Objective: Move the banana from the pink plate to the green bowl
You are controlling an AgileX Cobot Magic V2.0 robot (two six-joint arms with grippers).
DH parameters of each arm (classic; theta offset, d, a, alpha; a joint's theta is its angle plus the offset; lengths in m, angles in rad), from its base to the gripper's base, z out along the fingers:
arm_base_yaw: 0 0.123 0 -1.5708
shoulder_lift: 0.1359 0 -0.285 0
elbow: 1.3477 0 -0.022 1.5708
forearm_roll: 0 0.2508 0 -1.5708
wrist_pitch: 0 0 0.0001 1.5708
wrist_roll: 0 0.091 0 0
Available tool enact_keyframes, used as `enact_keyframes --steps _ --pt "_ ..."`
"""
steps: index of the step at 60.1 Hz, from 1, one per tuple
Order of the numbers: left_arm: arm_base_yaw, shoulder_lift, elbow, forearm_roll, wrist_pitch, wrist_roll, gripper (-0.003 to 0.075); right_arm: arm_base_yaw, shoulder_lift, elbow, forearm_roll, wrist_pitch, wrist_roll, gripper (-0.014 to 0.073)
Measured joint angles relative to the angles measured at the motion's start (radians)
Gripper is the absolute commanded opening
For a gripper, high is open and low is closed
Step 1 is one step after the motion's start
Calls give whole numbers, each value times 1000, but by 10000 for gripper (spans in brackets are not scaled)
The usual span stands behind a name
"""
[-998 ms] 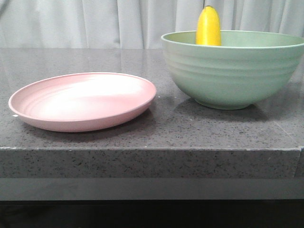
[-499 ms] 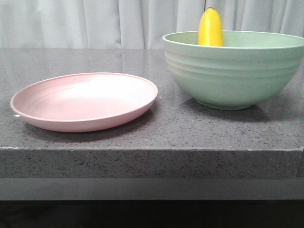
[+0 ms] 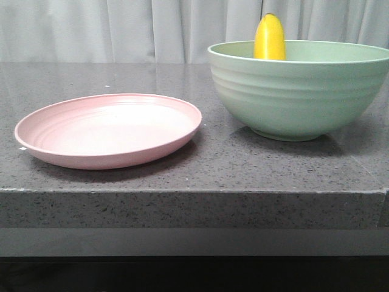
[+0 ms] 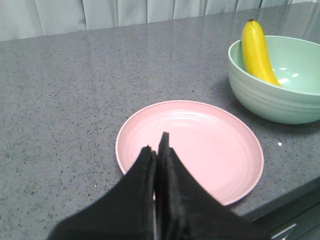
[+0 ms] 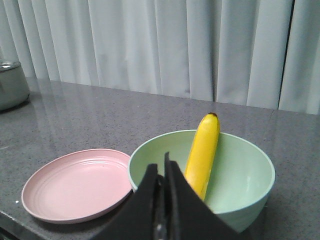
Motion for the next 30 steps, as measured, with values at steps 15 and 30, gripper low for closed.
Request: enact_keyframes --steps 15,30 --pt "2 -185 90 -48 0 0 -20 0 -94 79 2 0 0 -69" --pt "2 -198 92 -59 -2 0 -20 0 -94 81 2 0 0 -69"
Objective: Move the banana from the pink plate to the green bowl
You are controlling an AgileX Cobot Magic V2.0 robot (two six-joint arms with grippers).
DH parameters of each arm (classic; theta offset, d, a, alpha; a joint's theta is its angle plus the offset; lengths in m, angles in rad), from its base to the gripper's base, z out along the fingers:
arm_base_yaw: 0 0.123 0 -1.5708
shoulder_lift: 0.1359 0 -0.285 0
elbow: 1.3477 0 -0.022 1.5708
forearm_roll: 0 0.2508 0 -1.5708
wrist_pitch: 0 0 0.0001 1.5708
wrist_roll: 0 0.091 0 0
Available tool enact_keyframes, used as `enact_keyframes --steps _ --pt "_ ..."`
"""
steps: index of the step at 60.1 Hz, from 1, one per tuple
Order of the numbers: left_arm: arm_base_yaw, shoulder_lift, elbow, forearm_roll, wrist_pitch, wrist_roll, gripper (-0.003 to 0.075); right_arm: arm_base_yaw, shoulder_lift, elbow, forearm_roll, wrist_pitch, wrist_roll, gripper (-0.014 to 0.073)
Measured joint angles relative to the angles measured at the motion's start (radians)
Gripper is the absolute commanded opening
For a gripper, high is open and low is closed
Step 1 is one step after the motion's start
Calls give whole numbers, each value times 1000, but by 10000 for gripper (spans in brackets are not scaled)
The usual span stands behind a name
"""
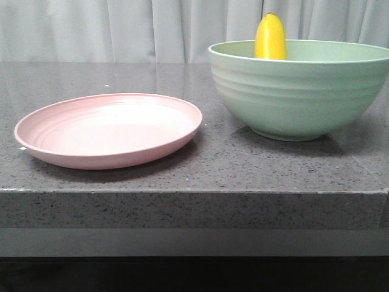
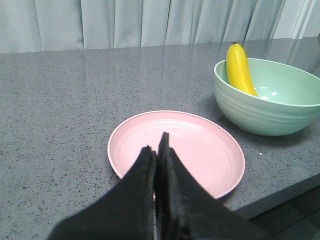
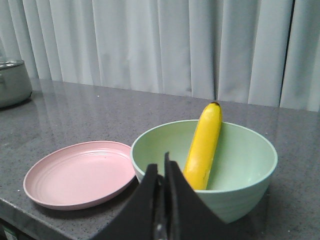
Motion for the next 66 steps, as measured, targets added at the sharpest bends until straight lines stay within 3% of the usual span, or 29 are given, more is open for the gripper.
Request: enact_keyframes --steps 26,45,66 --pt "16 -25 28 8 -10 0 -20 0 0 0 0 0 0 -69" --pt "253 -254 250 16 -39 0 -20 0 -2 0 0 0 0 -69" --pt "484 -261 447 -9 -199 -1 -20 0 -5 0 4 0 0 -69"
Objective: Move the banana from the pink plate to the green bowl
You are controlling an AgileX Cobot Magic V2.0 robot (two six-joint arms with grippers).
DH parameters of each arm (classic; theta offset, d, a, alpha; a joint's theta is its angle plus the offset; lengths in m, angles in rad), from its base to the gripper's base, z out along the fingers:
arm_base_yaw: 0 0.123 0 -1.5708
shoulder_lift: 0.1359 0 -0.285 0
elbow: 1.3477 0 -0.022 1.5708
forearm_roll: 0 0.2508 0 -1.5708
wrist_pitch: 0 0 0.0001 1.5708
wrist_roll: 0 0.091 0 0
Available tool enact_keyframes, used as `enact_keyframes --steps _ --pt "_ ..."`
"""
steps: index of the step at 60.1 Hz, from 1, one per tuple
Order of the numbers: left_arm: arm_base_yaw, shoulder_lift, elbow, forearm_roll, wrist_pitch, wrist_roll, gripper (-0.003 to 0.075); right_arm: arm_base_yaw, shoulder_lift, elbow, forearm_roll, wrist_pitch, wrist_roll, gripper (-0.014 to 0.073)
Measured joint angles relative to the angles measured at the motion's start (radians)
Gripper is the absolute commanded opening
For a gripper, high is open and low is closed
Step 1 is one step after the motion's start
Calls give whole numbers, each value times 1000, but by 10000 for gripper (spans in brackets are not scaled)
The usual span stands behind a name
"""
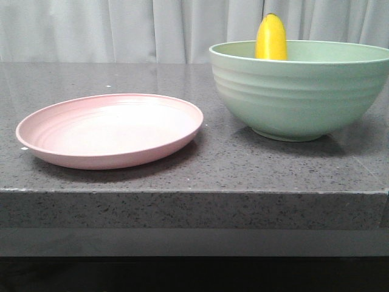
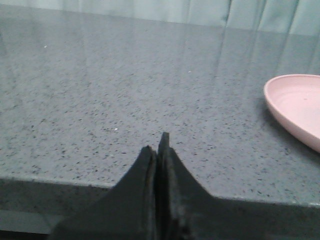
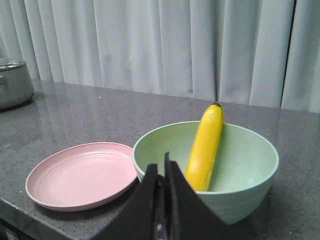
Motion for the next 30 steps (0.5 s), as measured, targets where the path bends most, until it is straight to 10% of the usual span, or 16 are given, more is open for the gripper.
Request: enact_keyframes --steps 30 --pt "28 0 0 -10 -49 0 -20 0 0 0 2 0 0 -69"
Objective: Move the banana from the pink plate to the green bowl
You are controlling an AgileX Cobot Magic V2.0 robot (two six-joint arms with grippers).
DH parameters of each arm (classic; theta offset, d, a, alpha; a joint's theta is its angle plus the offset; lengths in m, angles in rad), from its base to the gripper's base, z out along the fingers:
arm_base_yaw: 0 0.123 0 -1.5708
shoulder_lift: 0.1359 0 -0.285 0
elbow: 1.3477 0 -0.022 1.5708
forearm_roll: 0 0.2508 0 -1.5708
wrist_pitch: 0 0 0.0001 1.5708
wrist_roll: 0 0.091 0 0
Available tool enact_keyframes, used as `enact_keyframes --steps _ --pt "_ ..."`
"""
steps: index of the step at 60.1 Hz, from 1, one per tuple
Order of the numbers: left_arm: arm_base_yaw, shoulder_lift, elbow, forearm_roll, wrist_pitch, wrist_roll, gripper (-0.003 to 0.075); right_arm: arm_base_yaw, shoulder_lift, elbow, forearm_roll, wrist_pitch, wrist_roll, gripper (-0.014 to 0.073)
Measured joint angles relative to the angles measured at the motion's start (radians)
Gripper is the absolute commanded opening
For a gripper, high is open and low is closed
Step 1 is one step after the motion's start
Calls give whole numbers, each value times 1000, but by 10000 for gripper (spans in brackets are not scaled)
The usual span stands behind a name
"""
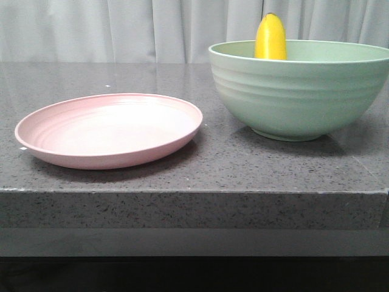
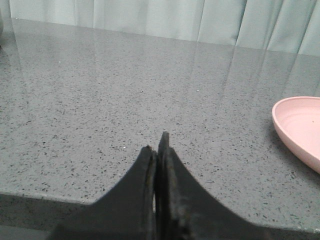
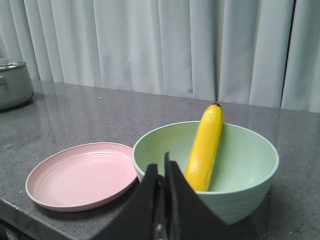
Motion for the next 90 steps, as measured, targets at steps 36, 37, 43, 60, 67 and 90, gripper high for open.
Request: enact_keyframes --steps 36,37,43,60,67,90 --pt "0 0 0 -1 0 -2 -20 0 0 0 0 0 0 -69" --pt "0 0 0 -1 0 -2 -20 0 0 0 0 0 0 -69" --pt "0 0 0 -1 0 -2 -20 0 0 3 0 -26 0 -69" --pt "0 0 0 -1 0 -2 -20 0 0 59 -369 -132 334 -69" --pt "0 0 0 -1 0 -2 -20 0 0 90 -597 -174 566 -69" --pt "0 0 0 -1 0 -2 -20 0 -27 277 -970 -349 960 -69"
